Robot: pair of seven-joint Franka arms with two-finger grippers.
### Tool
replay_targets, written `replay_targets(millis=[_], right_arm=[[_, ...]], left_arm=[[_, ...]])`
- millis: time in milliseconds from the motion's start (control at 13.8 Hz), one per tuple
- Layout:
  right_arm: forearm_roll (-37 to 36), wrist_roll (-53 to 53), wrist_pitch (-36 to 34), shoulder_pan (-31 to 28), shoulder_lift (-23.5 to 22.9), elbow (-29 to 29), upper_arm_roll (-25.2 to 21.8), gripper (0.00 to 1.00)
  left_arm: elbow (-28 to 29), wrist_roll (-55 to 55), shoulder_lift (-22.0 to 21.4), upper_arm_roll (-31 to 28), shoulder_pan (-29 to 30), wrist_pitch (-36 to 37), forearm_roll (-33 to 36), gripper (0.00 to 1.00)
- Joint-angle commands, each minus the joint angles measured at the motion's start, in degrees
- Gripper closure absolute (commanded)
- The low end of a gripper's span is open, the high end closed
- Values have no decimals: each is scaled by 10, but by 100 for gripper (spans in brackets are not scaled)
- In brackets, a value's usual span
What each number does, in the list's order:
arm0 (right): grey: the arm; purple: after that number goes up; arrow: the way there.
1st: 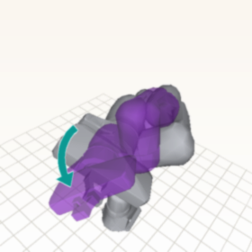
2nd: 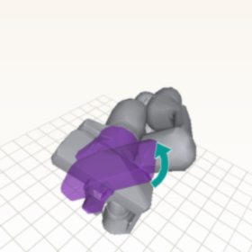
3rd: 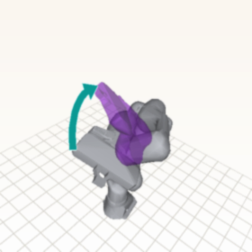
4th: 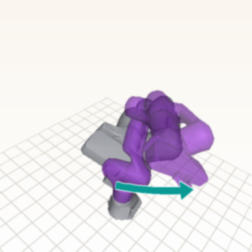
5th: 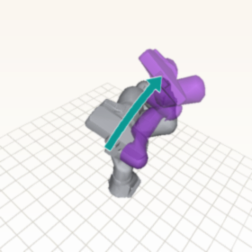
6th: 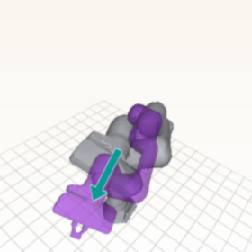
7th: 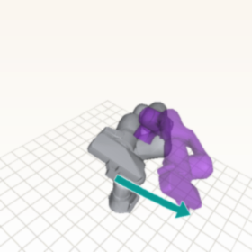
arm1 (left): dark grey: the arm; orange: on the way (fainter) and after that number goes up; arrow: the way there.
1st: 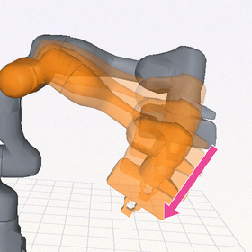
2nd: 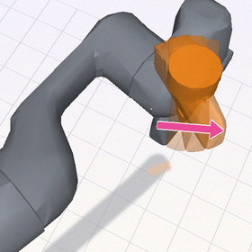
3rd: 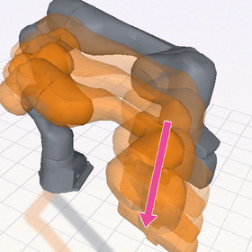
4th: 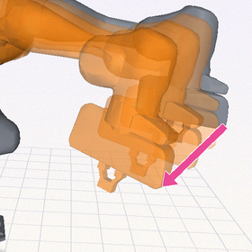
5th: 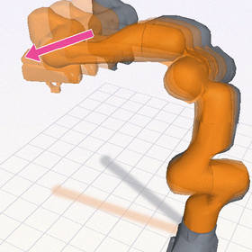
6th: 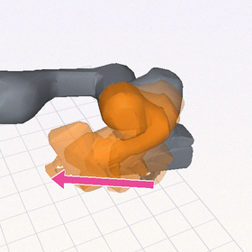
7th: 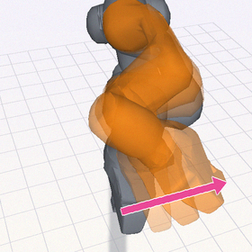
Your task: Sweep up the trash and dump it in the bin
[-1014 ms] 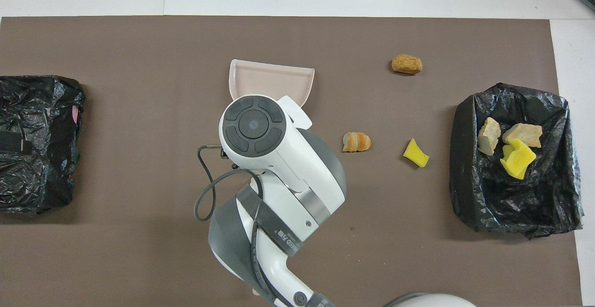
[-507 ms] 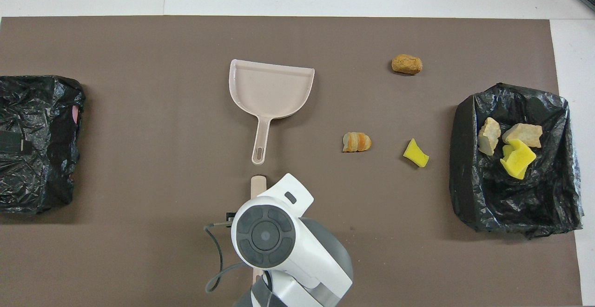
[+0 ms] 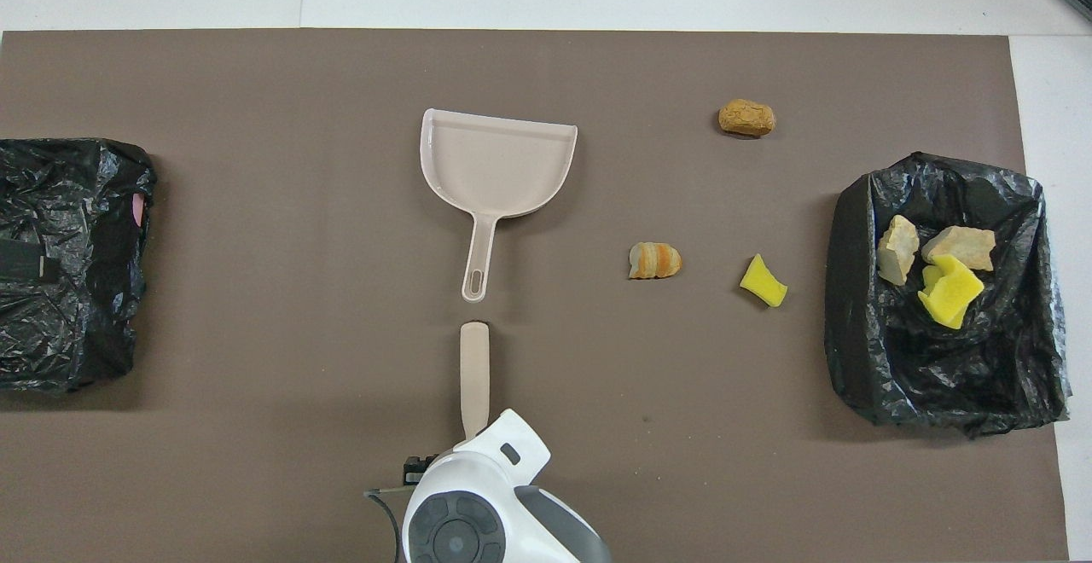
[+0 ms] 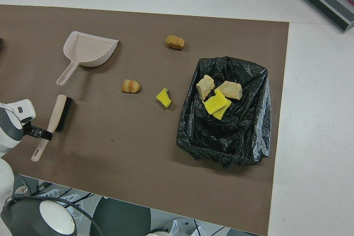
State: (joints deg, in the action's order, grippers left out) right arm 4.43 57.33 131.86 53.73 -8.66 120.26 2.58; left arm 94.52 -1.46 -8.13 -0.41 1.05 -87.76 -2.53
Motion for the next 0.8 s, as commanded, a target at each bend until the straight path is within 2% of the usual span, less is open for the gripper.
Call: replay_targets(millis=[0, 217, 290, 362, 507, 724], right_arm=[[10, 13, 20, 4, -8, 8, -2, 21], [9, 12, 12, 8, -5, 11, -1, 33], [9, 10, 12, 8, -4, 14, -1, 46], [9, 9, 11, 8, -4, 15, -1, 65], [9, 2, 4, 6, -5, 14, -1, 100], [10, -1, -26, -1, -10, -2, -1, 100]], left_arm=[[-6, 3, -1, 19, -9, 4, 1, 0], [10, 4, 11, 23, -41, -72, -1, 0], [17, 7, 16, 23, -46, -92, -1, 0], [20, 7, 24, 23, -59, -103, -1, 0], [12, 10, 69, 23, -97, -131, 6, 0], [12, 63, 115, 23, -136, -208, 17, 0]])
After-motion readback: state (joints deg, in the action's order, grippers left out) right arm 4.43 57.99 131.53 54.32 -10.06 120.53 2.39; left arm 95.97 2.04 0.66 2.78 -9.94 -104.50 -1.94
